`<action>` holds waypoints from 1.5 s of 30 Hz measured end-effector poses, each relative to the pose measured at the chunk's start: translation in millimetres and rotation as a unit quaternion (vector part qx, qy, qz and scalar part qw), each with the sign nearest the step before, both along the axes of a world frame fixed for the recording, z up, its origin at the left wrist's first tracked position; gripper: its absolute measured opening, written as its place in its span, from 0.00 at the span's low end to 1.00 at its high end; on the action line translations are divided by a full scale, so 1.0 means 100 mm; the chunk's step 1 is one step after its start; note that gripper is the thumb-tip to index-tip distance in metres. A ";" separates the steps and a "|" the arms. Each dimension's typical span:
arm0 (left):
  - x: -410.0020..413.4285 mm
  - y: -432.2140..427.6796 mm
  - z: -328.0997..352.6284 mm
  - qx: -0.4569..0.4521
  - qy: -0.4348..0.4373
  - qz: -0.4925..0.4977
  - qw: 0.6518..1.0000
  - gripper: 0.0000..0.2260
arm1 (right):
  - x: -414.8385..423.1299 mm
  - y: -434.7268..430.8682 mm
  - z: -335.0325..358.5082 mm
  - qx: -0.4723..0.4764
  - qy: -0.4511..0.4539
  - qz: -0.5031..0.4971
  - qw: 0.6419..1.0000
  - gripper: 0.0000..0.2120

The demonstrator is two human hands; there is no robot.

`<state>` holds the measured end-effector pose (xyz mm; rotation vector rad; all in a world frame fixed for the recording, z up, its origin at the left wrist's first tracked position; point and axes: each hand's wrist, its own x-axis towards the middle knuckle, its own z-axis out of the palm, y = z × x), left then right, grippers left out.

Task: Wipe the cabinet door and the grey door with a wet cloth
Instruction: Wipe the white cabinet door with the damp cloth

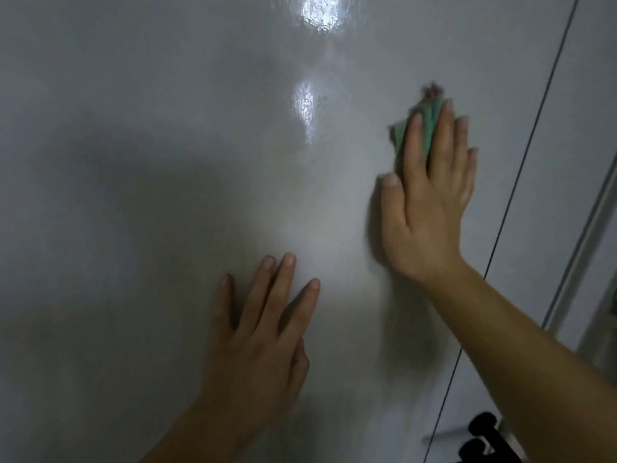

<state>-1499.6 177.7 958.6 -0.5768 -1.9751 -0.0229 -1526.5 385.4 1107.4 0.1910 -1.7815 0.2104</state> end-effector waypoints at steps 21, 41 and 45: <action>-0.22 -0.28 -0.50 0.047 0.117 0.032 0.992 0.27 | -0.02 -0.37 -0.83 0.371 0.017 -0.004 0.928 0.30; -0.04 -0.24 -1.12 0.037 0.075 0.066 0.994 0.30 | 0.04 0.11 -1.14 0.108 0.011 -0.032 0.994 0.30; -0.10 0.00 -1.14 -0.003 0.081 0.061 0.995 0.30 | 0.06 0.01 -1.61 0.056 0.015 -0.017 0.998 0.32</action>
